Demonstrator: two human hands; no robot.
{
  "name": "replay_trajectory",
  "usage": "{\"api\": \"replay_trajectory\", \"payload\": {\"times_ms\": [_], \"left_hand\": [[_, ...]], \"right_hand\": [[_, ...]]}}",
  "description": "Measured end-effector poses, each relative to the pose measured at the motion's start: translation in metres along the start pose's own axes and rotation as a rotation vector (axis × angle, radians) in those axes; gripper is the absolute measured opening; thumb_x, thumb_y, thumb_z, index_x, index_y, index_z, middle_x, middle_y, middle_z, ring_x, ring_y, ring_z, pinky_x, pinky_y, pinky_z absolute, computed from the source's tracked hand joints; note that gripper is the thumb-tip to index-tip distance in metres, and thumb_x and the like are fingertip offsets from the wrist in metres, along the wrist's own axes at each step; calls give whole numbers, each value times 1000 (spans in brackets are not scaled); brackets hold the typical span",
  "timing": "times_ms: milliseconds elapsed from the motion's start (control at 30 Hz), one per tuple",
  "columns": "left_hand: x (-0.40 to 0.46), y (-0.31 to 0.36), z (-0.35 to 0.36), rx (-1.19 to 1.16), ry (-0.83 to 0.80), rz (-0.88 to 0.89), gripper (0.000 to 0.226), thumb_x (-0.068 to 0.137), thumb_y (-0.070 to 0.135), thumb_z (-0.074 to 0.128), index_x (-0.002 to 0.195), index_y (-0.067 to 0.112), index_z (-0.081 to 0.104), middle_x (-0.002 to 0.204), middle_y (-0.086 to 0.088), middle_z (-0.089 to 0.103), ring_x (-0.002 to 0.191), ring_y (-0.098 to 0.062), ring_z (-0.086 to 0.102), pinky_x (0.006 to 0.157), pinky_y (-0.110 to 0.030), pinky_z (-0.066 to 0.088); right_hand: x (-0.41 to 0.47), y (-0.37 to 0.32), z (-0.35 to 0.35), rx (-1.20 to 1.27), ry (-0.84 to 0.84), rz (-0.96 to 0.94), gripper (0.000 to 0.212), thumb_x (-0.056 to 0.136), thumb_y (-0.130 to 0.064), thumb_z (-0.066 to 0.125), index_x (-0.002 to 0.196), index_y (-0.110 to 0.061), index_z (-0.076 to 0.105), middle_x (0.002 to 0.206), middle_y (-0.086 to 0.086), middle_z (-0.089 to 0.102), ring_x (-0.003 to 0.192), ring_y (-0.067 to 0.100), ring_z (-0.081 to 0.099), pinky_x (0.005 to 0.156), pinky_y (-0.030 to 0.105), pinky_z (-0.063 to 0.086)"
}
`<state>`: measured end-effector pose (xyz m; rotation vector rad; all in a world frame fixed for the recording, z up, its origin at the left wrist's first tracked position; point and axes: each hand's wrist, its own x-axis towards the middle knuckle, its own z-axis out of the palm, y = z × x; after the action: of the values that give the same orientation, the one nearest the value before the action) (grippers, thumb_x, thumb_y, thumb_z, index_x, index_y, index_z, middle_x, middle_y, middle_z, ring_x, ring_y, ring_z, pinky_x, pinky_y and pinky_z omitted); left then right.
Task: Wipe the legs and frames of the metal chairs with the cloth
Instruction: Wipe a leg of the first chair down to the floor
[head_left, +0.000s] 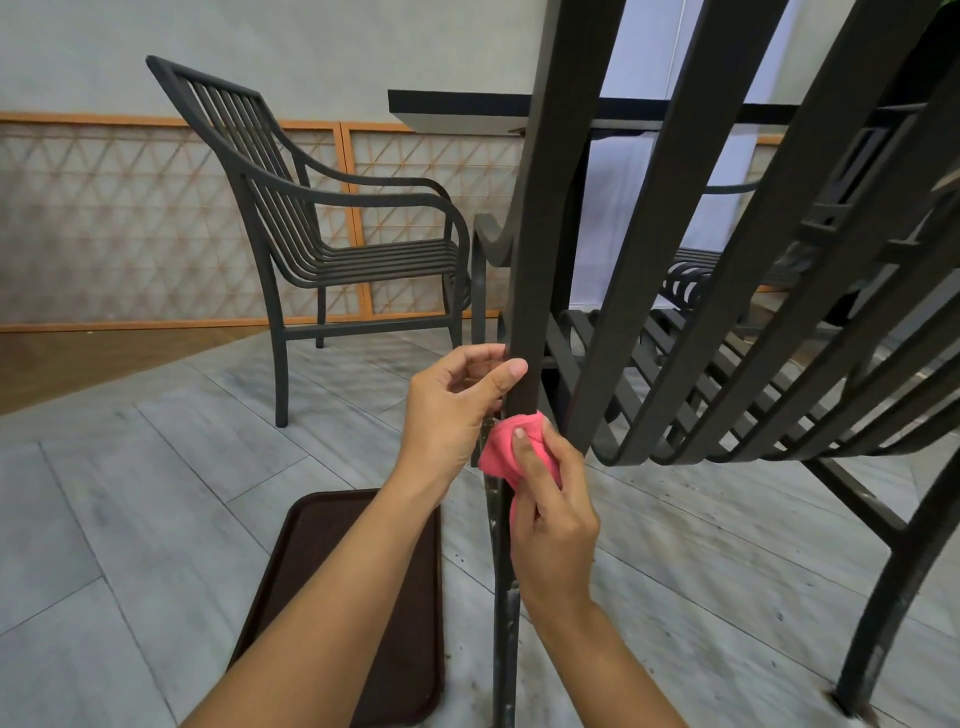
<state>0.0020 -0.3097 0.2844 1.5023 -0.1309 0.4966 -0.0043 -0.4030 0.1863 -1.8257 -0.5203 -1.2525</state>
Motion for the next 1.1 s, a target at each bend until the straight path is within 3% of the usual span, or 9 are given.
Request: {"api": "replay_trajectory", "payload": {"times_ms": [233, 467, 633, 800, 933, 1100], "left_hand": [[-1, -2, 1, -9, 7, 0, 34, 64, 41, 69, 94, 24, 67, 96, -5, 70, 96, -20, 66, 79, -33, 57], [-3, -5, 3, 24, 20, -9, 31, 70, 37, 70, 98, 23, 66, 95, -4, 69, 97, -19, 65, 83, -35, 56], [-5, -5, 4, 23, 34, -17, 29, 76, 30, 70, 102, 21, 65, 98, -6, 69, 97, -19, 65, 83, -33, 56], [-10, -9, 4, 34, 43, -18, 29, 75, 29, 70, 103, 20, 65, 96, -2, 69, 95, -14, 65, 82, -29, 56], [-17, -19, -1, 37, 16, -53, 19, 78, 20, 71, 95, 26, 65, 92, 7, 68, 85, 2, 64, 77, -18, 54], [-22, -29, -9, 46, -20, -97, 20, 78, 14, 71, 96, 22, 66, 92, 8, 68, 80, 7, 64, 74, -9, 51]], "right_hand": [[-16, 9, 2, -36, -46, 20, 30, 92, -13, 46, 116, -7, 62, 115, 20, 60, 108, 31, 60, 79, 43, 56], [-26, 14, 0, -49, -94, -1, 33, 86, -8, 56, 119, -8, 60, 119, 19, 55, 113, 31, 54, 81, 44, 55], [-29, 14, -4, -50, -137, -28, 49, 80, 4, 59, 125, -14, 50, 123, 16, 49, 111, 33, 55, 77, 44, 56], [-27, 11, -11, -28, -205, 6, 49, 90, -9, 54, 128, -37, 46, 129, 10, 52, 117, 25, 53, 87, 45, 52], [-28, 11, -20, -7, -157, -19, 48, 84, 6, 53, 125, -19, 53, 124, 13, 49, 112, 24, 51, 83, 35, 53], [-34, 11, -30, -60, -166, -40, 53, 80, 6, 57, 125, -20, 50, 125, 8, 46, 111, 19, 50, 78, 30, 56]]}}
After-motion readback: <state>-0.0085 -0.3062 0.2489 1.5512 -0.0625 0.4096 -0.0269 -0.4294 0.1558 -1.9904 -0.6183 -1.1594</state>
